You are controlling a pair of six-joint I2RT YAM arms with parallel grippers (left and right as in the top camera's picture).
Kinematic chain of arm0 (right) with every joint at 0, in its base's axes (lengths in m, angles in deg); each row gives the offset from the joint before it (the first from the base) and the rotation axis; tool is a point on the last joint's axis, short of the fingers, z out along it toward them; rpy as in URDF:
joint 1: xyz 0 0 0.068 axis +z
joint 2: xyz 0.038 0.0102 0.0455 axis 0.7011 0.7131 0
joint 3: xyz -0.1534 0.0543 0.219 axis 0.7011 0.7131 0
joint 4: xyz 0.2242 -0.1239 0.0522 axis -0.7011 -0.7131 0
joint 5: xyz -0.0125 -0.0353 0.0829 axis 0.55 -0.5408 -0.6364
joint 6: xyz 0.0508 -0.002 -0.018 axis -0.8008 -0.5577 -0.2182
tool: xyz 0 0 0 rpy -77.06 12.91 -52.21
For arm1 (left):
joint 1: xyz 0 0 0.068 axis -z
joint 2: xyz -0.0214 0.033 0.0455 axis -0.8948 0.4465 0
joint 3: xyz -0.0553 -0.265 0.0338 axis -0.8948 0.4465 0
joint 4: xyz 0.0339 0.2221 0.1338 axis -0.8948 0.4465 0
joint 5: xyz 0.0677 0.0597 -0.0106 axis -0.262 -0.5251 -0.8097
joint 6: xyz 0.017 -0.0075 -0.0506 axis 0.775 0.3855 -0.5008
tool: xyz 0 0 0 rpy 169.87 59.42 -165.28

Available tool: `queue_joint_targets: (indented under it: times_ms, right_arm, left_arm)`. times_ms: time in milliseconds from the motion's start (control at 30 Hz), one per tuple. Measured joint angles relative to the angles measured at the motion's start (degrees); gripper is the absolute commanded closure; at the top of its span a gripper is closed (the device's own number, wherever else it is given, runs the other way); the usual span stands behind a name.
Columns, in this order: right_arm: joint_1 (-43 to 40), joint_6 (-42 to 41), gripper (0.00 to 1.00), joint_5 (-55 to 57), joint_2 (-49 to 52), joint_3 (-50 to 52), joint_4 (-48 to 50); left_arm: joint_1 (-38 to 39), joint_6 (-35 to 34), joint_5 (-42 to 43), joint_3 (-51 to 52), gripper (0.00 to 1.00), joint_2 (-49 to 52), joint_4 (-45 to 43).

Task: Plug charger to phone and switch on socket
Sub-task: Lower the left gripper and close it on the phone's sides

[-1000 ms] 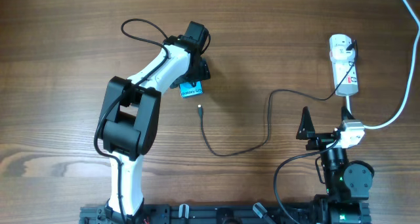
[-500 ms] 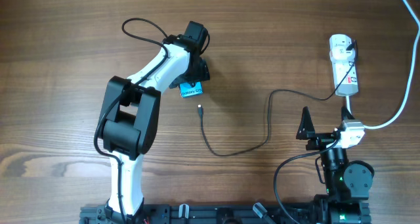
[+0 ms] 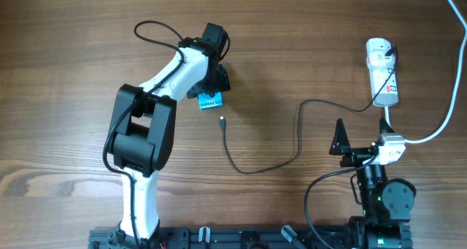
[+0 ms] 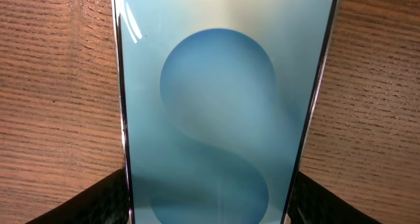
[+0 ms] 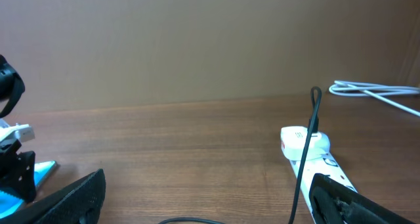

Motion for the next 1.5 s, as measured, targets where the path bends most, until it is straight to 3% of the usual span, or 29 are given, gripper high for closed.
queue_joint_targets:
  times_ms: [800,1067,1167,1267,1400,1500]
  right_arm:
    - [0.00,0.00,0.00,0.00,0.00,0.00,-0.02]
    - [0.00,0.00,0.00,0.00,0.00,0.00,-0.02]
    - [0.00,0.00,0.00,0.00,0.00,0.00,-0.02]
    - [0.00,0.00,0.00,0.00,0.00,0.00,-0.02]
    - [0.00,0.00,0.00,0.00,0.00,0.00,-0.02]
    - [0.00,0.00,0.00,0.00,0.00,0.00,-0.02]
  left_arm:
    - [0.00,0.31,0.02,-0.07,0.44,0.00,0.11]
    - [0.00,0.31,0.02,-0.07,0.55,0.00,0.11]
    - [0.00,0.31,0.02,-0.07,0.60,0.00,0.09]
    - [0.00,0.31,0.02,-0.07,0.72,0.00,0.11]
    - [0.00,0.31,0.02,-0.09,0.96,0.00,0.11]
    - [0.00,0.31,0.04,-0.20,0.96,0.00,0.31]
